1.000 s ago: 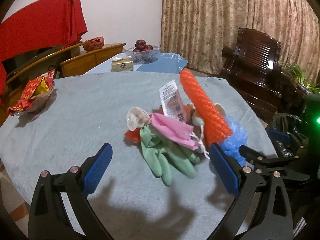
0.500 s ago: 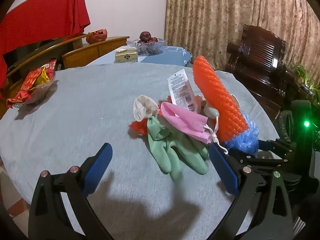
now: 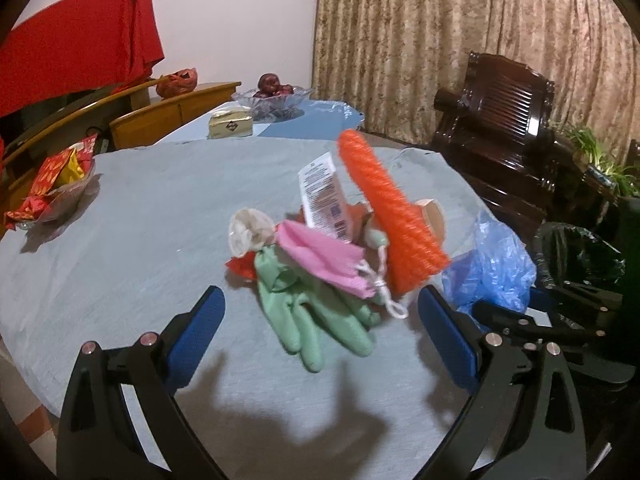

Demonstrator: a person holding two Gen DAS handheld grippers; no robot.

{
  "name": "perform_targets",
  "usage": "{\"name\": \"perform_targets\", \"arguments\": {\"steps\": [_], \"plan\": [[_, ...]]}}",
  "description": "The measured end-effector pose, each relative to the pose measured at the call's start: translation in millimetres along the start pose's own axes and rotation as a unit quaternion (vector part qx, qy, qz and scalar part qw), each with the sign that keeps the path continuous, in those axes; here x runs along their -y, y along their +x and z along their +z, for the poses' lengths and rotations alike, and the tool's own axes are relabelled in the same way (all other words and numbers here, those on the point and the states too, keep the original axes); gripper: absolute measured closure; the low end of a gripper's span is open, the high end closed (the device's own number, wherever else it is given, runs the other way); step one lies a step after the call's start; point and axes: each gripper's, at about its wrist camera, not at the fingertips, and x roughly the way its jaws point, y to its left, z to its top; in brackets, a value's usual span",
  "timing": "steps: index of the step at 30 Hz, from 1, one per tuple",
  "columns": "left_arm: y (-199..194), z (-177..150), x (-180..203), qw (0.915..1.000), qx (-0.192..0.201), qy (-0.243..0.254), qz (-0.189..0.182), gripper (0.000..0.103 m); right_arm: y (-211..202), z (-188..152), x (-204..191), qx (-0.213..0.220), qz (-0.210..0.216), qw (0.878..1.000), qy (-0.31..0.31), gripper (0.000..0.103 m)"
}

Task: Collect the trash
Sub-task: 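Grasp the blue plastic bag with the right tool while the left tool grasps the orange mesh net, then carry bag and net over the black bin and open both tools to drop them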

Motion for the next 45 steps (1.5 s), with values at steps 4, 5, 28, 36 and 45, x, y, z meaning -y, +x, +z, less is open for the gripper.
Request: {"name": "perform_targets", "arguments": {"steps": [4, 5, 28, 36, 45], "plan": [[0.2, 5.1, 10.7, 0.9999, 0.004, 0.003, -0.011, 0.009, -18.5, 5.3, 9.1, 0.017, -0.014, 1.000, 0.006, 0.059], [0.8, 6.5, 12.7, 0.9999, 0.006, 0.004, -0.014, 0.009, -21.4, 7.1, 12.1, 0.020, -0.019, 1.000, 0.010, 0.059], [81.9, 50.6, 45.2, 0.9997, -0.009, 0.006, -0.022, 0.053, -18.6, 29.4, 45.9, 0.039, -0.061, 0.997, 0.014, 0.059], [81.5, 49.5, 49.8, 0.9993, -0.014, 0.009, -0.034, 0.087, -23.8, 30.1, 47.5, 0.043, -0.062, 0.997, 0.021, 0.059], [33.6, 58.0, 53.5, 0.9987, 0.028, 0.010, -0.041, 0.089, -42.1, 33.3, 42.5, 0.062, -0.058, 0.996, 0.021, 0.059]]}}
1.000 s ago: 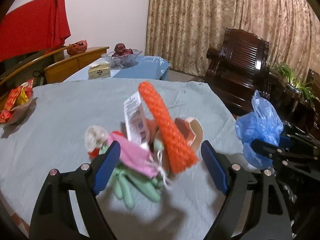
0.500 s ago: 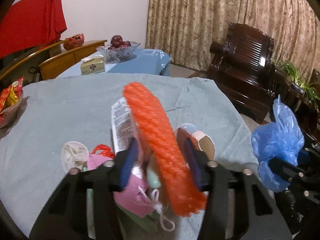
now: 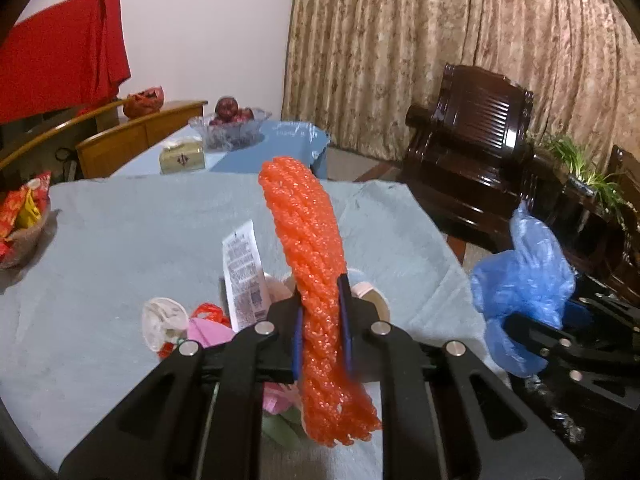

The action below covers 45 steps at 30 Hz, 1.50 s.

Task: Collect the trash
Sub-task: 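Carry bag and net over the black bin and open both tools to drop them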

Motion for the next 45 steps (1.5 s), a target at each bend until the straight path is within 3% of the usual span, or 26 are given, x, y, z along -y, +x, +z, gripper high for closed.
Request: {"name": "perform_targets", "arguments": {"steps": [10, 19, 33, 45], "plan": [[-47.1, 0.8, 21.9, 0.9997, 0.012, 0.013, -0.016, 0.089, -38.9, 3.2, 5.6, 0.025, -0.005, 1.000, 0.003, 0.059], [-61.4, -0.1, 55.8, 0.9979, 0.013, 0.032, -0.054, 0.089, -80.3, -4.9, 34.1, 0.038, -0.037, 0.998, 0.017, 0.059], [-50.4, -1.2, 133.6, 0.9873, 0.006, 0.075, -0.140, 0.089, -131.1, -34.9, 111.0, 0.035, -0.137, 0.988, 0.069, 0.059], [-20.1, -11.2, 215.7, 0.9706, -0.010, 0.119, -0.209, 0.089, -145.6, -56.6, 162.9, 0.024, -0.196, 0.975, 0.105, 0.059]]}}
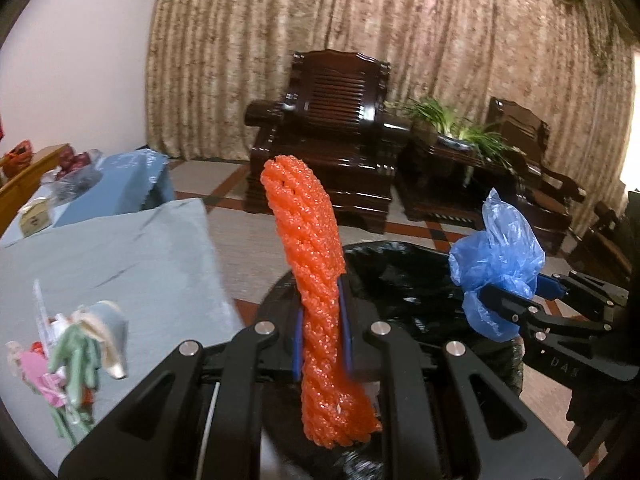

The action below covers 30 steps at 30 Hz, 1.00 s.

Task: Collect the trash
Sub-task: 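Carry bag and net over the black bin and open both tools to drop them, then return to the pile and grasp the white paper cup with the right tool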

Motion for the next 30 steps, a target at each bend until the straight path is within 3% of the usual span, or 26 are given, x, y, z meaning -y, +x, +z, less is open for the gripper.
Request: {"name": "perform_targets", "arguments": {"steps": [12, 14, 16, 21, 25, 30], "plan": [[43.7, -5.3, 19.8, 0.9992, -0.025, 0.011, -0.029, 0.087, 15.9, -15.7, 22.9, -0.025, -0.013, 1.000, 0.012, 0.055], [45.3, -6.8, 16.7, 0.9989, -0.028, 0.009, -0.037, 0.067, 17.6, -17.2, 24.5, -0.029, -0.017, 0.999, 0.014, 0.049], [43.8, -7.8, 12.9, 0.9988, -0.027, 0.006, -0.040, 0.055, 18.6, -18.6, 27.9, -0.032, -0.022, 0.999, 0.019, 0.035], [33.0, -9.4, 2.2, 0.9995, -0.020, 0.007, -0.023, 0.038, 13.8, -20.0, 30.4, -0.022, -0.032, 0.999, 0.021, 0.017], [15.1, -12.3, -16.2, 0.9999, -0.009, -0.008, 0.005, 0.016, 8.2, -17.7, 24.0, -0.008, -0.037, 0.999, 0.013, 0.006], [-10.8, -19.5, -45.1, 0.9982, -0.010, -0.040, 0.044, 0.011, 2.1, -11.9, 5.8, 0.002, -0.015, 1.000, 0.007, 0.006]]}}
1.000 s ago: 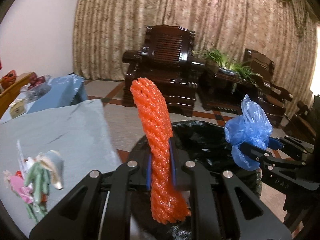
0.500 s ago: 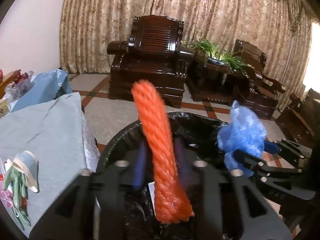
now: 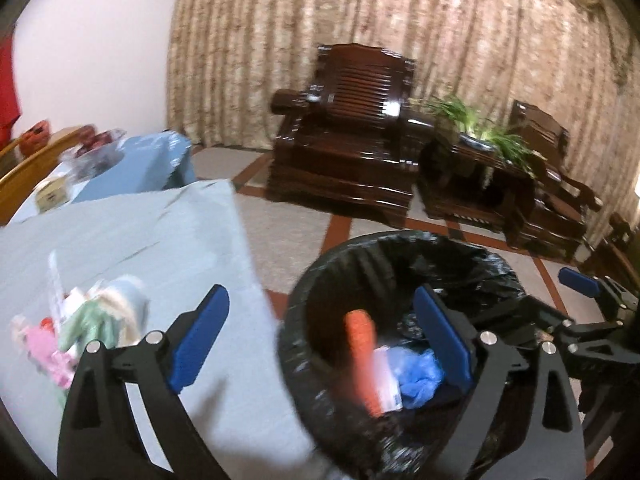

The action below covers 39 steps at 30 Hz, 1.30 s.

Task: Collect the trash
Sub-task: 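Return to the pile and grasp the white paper cup with the right tool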

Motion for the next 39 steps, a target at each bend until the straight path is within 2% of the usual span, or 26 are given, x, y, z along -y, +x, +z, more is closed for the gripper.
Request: {"name": "perform_targets", "arguments": {"steps": [8, 20, 29, 39], "plan": [[-43.9, -12.1, -58.4, 0.9969, 0.013, -0.038, 0.067, 0.010, -1.9, 8.9, -56.4, 0.012, 0.050, 0.998, -0.030, 0.006], [-93.8, -30.8, -136.1, 0.9825, 0.031, -0.072, 0.169, 0.010, 12.1, 14.0, -139.9, 0.016, 0.115, 0.990, -0.077, 0.006], [-103.4, -43.0, -179.0, 0.9737, 0.028, -0.092, 0.206, 0.010, 29.7, 15.5, -190.5, 0.014, 0.145, 0.984, -0.099, 0.006], [-91.4, -49.2, -215.4, 0.9671, 0.020, -0.107, 0.230, 0.011, 67.5, 13.1, -242.6, 0.001, 0.160, 0.980, -0.120, 0.006]]}}
